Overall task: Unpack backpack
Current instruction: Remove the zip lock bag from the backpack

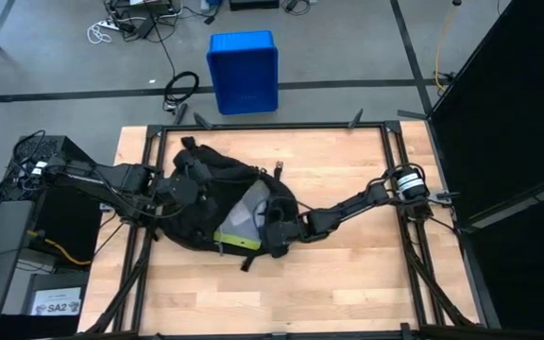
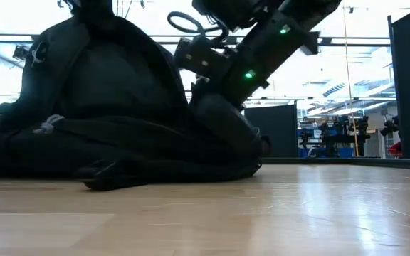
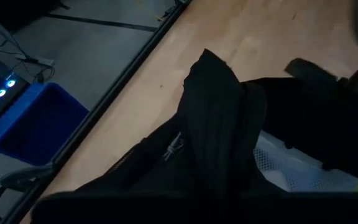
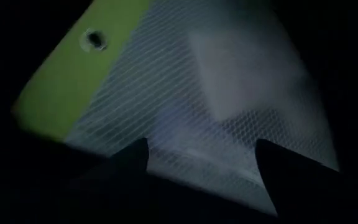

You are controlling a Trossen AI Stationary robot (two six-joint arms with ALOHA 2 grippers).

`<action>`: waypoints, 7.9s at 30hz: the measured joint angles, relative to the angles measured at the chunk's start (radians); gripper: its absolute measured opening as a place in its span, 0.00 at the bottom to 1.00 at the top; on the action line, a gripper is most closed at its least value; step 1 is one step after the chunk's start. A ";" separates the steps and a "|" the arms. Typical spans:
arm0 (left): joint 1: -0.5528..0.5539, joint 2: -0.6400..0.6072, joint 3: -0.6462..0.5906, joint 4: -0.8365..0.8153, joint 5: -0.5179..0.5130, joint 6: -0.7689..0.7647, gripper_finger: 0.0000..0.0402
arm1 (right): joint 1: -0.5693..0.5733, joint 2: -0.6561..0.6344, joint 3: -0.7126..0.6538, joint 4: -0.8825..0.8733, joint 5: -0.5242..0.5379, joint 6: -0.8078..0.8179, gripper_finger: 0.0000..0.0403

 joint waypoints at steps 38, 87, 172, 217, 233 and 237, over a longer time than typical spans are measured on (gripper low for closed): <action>0.005 0.079 0.000 0.119 0.097 0.069 0.00 | -0.100 0.066 0.006 0.373 -0.094 -0.284 0.64; 0.021 0.079 0.002 0.122 0.072 0.078 0.00 | 0.081 -0.312 0.009 0.346 0.142 -0.248 0.00; 0.023 0.112 0.000 0.141 0.178 0.053 0.00 | -0.123 0.146 0.098 0.293 -0.023 -0.289 0.03; 0.023 0.113 -0.001 -0.044 0.077 -0.031 0.00 | 0.264 -0.204 0.310 0.424 0.748 -0.985 0.00; 0.023 0.113 -0.001 -0.067 0.073 -0.043 0.00 | 0.120 -0.452 0.309 0.312 0.758 -0.978 0.00; 0.023 0.113 -0.001 -0.097 0.070 -0.058 0.00 | 0.050 -0.503 0.309 0.211 0.775 -0.937 0.00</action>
